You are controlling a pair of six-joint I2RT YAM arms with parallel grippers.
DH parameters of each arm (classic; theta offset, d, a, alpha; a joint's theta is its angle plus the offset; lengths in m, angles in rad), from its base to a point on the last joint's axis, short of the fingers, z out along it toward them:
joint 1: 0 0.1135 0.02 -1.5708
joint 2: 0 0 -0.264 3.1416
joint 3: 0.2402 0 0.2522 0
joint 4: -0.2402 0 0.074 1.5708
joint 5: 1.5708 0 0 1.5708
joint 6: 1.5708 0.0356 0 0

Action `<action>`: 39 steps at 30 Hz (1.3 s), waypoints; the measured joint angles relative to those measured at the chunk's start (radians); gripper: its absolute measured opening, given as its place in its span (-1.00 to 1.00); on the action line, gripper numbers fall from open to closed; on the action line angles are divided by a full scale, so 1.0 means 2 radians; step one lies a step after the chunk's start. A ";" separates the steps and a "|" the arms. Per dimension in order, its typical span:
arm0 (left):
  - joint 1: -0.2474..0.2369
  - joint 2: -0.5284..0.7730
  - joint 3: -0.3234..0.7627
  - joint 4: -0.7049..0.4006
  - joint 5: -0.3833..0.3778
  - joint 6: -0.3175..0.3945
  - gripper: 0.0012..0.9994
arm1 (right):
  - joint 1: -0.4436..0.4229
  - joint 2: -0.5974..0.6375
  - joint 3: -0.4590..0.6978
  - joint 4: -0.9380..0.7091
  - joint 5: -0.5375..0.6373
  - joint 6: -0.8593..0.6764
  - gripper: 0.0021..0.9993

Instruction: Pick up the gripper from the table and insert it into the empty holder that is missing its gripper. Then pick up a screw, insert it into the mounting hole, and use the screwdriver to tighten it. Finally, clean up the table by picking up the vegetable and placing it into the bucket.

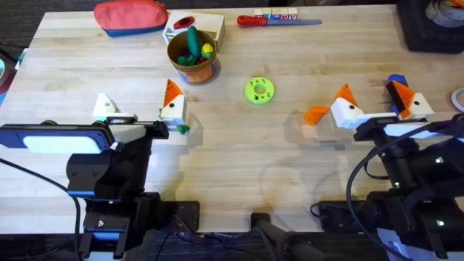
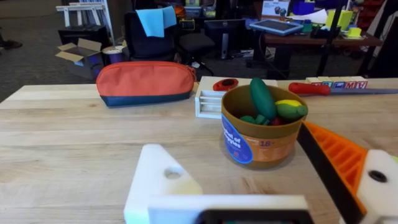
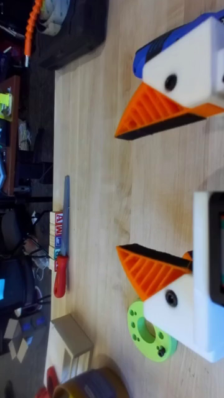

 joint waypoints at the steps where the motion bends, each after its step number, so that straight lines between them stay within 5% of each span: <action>1: 0.000 0.000 0.000 0.000 0.000 0.000 0.87 | 0.000 0.000 0.000 0.000 0.000 0.000 0.99; 10: 0.000 0.000 0.001 -0.006 -0.005 0.001 0.87 | 0.000 0.000 0.001 -0.004 0.000 -0.002 0.98; 17: 0.000 0.034 0.102 -0.170 -0.042 -0.009 0.87 | 0.000 0.040 0.096 -0.141 -0.008 -0.002 0.98; 25: 0.000 0.233 0.318 -0.364 -0.062 -0.065 0.88 | 0.000 0.192 0.311 -0.289 -0.013 -0.002 0.98; 29: 0.000 0.332 0.340 -0.362 -0.031 -0.082 0.88 | 0.000 0.253 0.372 -0.311 -0.014 -0.002 0.98; 35: 0.000 0.445 0.340 -0.359 0.018 -0.114 0.87 | 0.000 0.281 0.386 -0.316 -0.014 -0.002 0.98; 37: 0.000 0.468 0.340 -0.359 0.028 -0.129 0.61 | 0.000 0.281 0.386 -0.315 -0.014 -0.002 0.98; 39: 0.000 0.486 0.340 -0.353 0.036 -0.137 -0.02 | 0.000 0.281 0.386 -0.315 -0.014 -0.002 0.98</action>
